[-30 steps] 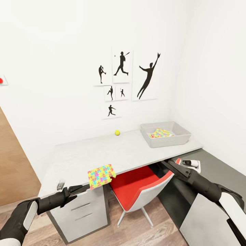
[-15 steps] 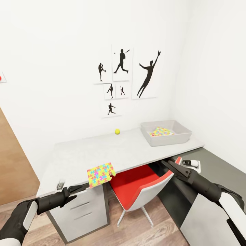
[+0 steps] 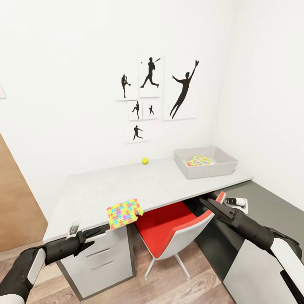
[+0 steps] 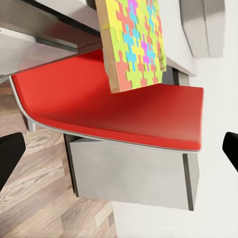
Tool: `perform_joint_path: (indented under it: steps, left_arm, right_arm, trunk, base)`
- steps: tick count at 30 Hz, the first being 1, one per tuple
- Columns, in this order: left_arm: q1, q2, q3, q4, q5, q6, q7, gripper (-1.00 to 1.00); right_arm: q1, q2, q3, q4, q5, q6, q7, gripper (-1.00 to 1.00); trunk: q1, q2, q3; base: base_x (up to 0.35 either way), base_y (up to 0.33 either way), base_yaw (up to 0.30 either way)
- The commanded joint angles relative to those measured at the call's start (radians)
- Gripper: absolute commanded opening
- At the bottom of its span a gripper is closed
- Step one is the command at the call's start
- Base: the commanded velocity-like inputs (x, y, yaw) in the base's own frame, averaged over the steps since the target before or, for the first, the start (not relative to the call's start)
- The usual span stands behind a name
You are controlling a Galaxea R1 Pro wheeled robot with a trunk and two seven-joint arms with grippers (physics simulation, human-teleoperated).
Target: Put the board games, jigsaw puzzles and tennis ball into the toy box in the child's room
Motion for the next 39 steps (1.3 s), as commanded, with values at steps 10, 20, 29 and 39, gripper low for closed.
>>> perform_joint_path:
  steps: [10,20,29,39]
  left_arm:
    - [-0.001,0.002,0.002,-0.005,0.0,0.022,-0.021,1.0]
    - [-0.002,0.026,0.001,-0.009,-0.004,0.053,-0.172,1.0]
    - [-0.001,0.039,0.001,-0.009,-0.007,0.048,-0.213,1.0]
    - [-0.001,0.044,0.001,-0.009,-0.007,0.046,-0.219,1.0]
  right_arm:
    - [-0.001,-0.002,-0.002,0.0,-0.009,0.009,0.002,1.0]
    - [-0.001,-0.003,-0.02,0.0,-0.009,0.014,0.008,1.0]
    - [0.0,-0.002,-0.022,0.0,-0.009,0.015,0.008,1.0]
    - [0.0,-0.002,-0.022,0.0,-0.009,0.015,0.008,1.0]
  trunk:
    - [0.035,-0.064,-0.029]
    - [0.035,-0.064,-0.029]
    - [0.035,-0.064,-0.029]
    - [0.035,-0.064,-0.029]
  base:
    - [0.0,0.0,0.0]
    - [0.0,0.0,0.0]
    - [0.011,-0.029,0.0]
    - [0.028,-0.086,0.0]
